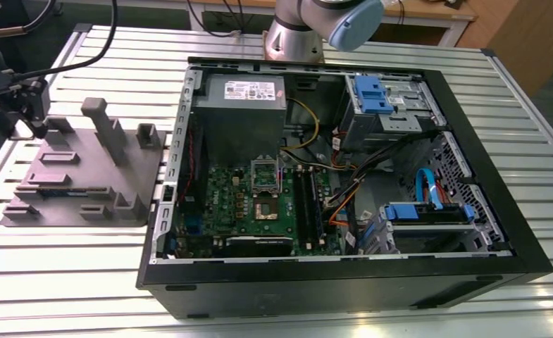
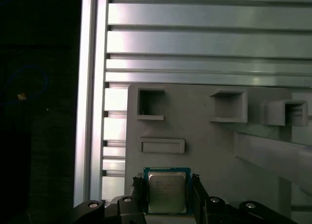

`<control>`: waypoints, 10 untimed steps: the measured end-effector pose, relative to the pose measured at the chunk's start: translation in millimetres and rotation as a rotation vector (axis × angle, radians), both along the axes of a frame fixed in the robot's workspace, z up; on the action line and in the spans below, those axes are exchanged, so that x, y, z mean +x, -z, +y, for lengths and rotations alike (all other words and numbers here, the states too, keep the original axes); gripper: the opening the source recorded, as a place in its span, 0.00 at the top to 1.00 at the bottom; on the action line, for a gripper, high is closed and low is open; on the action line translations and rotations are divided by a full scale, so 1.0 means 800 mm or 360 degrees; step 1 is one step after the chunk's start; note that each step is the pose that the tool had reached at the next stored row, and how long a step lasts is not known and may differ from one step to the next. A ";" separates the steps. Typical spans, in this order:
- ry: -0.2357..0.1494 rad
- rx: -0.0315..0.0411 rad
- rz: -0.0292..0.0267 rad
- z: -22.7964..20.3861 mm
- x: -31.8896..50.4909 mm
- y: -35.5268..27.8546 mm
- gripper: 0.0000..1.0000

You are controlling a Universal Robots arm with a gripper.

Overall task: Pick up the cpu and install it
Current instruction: 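Pick up the cpu and move it towards the insertion slot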

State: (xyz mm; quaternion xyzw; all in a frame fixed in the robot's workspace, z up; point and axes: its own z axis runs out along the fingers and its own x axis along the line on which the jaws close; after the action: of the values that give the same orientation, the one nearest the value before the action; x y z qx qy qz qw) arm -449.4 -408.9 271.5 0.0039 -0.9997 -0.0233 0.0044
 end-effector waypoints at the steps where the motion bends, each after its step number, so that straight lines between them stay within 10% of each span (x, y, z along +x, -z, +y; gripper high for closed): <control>1: 0.0000 0.0000 -0.00001 0.0000 0.000 -0.0004 0.53; 10: 0.0000 0.0000 0.00000 0.0000 0.000 -0.0043 0.53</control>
State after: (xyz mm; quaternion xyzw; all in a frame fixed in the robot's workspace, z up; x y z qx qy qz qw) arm -449.4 -408.9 274.9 0.0039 -0.9997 -0.0233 0.0044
